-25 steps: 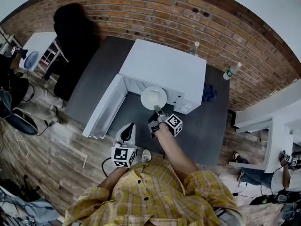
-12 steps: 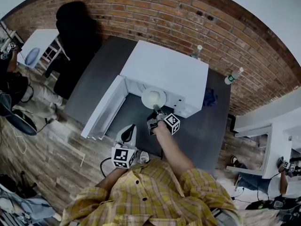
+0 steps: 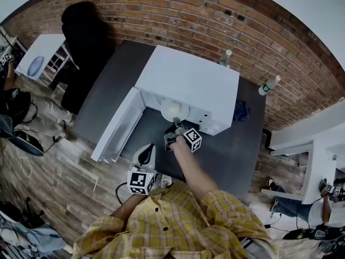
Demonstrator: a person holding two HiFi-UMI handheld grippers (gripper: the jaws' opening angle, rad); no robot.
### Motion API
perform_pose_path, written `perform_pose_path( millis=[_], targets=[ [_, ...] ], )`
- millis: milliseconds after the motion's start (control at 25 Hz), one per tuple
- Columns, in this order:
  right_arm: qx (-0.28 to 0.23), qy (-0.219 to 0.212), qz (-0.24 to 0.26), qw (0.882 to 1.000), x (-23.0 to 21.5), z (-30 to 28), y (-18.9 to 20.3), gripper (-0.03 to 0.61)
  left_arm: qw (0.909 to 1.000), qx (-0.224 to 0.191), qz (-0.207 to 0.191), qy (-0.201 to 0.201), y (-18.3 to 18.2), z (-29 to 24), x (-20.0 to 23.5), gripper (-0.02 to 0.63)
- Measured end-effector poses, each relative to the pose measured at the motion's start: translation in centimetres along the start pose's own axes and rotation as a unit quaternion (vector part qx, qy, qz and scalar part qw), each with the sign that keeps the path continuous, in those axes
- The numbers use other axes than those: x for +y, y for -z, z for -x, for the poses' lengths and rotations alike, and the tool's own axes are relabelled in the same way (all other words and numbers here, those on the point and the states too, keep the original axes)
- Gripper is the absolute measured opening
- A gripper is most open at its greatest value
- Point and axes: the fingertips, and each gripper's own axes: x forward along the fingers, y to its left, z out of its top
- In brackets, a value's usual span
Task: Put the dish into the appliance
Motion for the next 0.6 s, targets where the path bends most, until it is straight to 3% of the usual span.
perform_pose_path(
  millis=[600],
  targets=[
    [-0.014,-0.048,0.001,0.999,0.8,-2.7,-0.4,0.020,1.0000,0.004,0.003,-0.005,0.3,-0.3,0.6,-0.003]
  ],
)
